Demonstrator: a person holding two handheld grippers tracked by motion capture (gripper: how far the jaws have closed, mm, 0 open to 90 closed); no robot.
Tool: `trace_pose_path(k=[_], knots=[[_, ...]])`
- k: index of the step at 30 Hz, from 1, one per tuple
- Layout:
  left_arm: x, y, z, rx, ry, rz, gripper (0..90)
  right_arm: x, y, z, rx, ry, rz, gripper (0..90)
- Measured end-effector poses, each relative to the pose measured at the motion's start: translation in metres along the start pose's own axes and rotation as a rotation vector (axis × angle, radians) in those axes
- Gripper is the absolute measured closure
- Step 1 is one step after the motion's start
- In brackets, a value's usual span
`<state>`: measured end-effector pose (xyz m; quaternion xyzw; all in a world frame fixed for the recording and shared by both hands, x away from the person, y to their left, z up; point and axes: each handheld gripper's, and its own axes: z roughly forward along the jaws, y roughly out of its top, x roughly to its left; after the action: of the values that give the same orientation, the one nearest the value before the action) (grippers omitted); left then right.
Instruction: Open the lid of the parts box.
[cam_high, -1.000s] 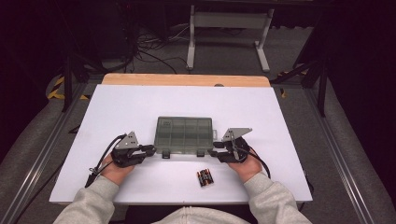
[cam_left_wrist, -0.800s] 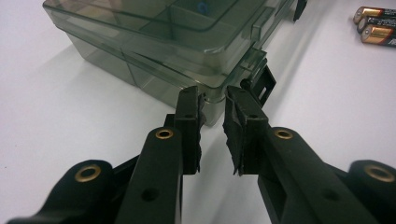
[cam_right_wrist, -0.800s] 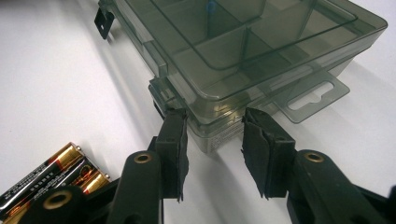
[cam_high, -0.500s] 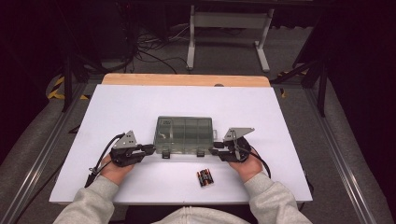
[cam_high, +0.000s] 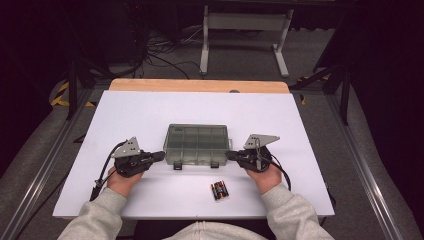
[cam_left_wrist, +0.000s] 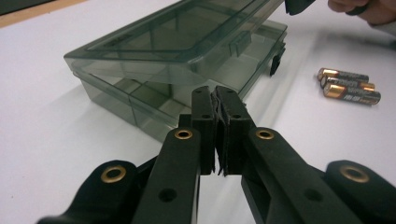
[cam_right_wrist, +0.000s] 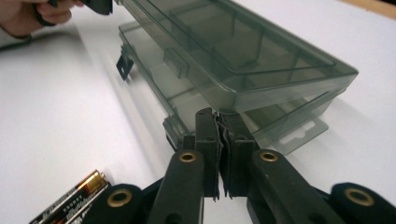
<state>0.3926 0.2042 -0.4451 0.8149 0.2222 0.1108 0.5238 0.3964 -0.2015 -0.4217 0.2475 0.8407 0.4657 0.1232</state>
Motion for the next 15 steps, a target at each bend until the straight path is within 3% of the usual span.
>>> trace_pose_path(k=[8, 14, 15], knots=[[0.0017, 0.0018, -0.0027, -0.079, -0.003, -0.032, 86.4, 0.0001, 0.0029, -0.0021, -0.088, 0.002, 0.004, 88.6], [0.0038, 0.0026, -0.0030, -0.099, -0.001, -0.046, 86.3, -0.0009, 0.0033, -0.0002, -0.081, 0.001, 0.014, 87.0], [0.0044, 0.0027, -0.0028, -0.102, 0.000, -0.045, 86.3, -0.0008, 0.0032, -0.0003, -0.066, -0.018, 0.012, 83.8]])
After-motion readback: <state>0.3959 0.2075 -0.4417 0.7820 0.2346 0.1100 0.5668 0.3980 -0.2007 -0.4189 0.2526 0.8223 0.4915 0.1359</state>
